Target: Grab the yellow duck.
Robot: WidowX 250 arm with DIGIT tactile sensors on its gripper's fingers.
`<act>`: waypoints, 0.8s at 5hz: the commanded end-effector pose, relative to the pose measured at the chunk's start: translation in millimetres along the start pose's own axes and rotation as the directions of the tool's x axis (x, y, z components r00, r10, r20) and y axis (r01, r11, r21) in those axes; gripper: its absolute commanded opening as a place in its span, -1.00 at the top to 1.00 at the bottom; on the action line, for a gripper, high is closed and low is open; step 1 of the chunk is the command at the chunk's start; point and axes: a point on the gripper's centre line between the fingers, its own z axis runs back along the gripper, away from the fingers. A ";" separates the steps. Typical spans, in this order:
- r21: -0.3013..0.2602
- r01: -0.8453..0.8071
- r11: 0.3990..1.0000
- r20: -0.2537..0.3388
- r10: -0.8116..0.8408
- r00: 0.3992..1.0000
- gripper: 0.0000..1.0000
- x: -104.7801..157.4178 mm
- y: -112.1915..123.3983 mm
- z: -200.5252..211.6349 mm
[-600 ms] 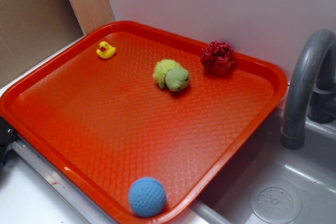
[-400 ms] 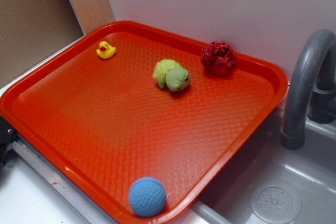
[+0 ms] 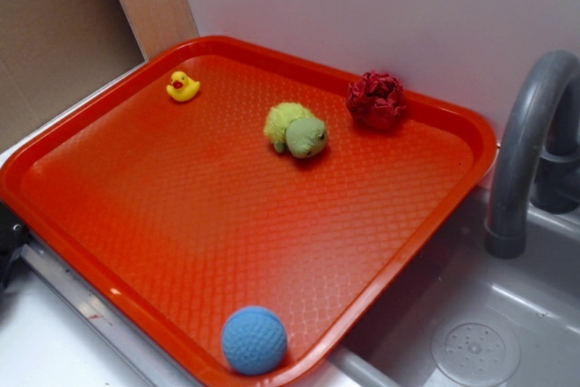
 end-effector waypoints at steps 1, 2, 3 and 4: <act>-0.016 0.028 0.999 0.031 -0.027 0.999 -1.00 92.1 25.2 -81.7; -0.014 0.194 0.981 0.007 -0.194 0.981 -1.00 132.1 -13.5 -139.6; -0.021 0.317 0.948 -0.079 -0.317 0.945 -1.00 143.5 -46.4 -189.0; -0.054 0.324 0.944 -0.113 -0.328 0.938 -1.00 124.8 -42.8 -188.2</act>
